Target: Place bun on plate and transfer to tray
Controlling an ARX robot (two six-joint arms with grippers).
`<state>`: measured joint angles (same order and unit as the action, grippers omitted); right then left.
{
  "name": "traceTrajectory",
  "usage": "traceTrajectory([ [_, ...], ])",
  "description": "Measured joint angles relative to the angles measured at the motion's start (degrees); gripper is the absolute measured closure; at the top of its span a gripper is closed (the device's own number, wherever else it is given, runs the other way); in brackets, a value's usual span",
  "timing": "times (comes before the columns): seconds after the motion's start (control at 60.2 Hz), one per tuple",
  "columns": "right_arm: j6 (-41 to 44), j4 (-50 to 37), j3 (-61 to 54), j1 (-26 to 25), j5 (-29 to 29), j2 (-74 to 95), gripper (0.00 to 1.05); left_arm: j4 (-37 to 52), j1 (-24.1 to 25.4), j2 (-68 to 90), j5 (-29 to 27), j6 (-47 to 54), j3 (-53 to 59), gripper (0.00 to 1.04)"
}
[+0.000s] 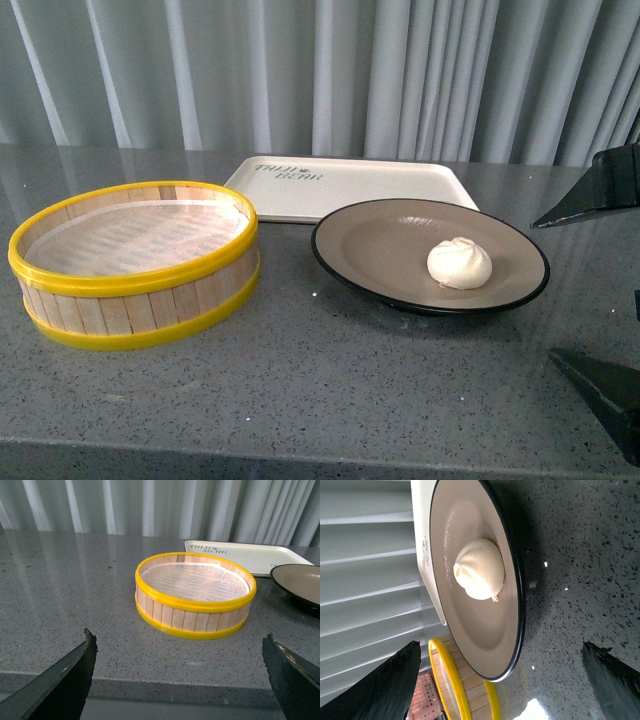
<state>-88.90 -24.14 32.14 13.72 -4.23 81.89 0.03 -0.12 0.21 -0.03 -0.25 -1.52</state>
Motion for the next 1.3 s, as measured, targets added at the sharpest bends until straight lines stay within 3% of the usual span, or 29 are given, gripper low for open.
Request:
traceTrajectory([
  [0.863,2.62,-3.17,8.98,-0.44,-3.43,14.05,0.08,0.00,0.00,0.00,0.00,-0.02,0.00,0.07],
  [1.029,3.15,-3.26,10.25,-0.48,-4.79,15.61,0.30,0.00,0.00,0.00,0.00,0.00,0.00,0.07],
  [1.112,3.26,-3.34,10.45,-0.68,-5.27,16.22,0.28,0.00,0.00,0.00,0.00,-0.02,0.00,0.07],
  [1.195,3.34,-3.48,10.51,-1.05,-5.97,16.94,0.35,0.00,0.00,0.00,0.00,-0.02,0.00,0.07],
  [1.295,3.19,-3.74,10.56,-1.51,-6.40,17.73,0.35,0.00,0.00,0.00,0.00,0.00,0.00,0.07],
])
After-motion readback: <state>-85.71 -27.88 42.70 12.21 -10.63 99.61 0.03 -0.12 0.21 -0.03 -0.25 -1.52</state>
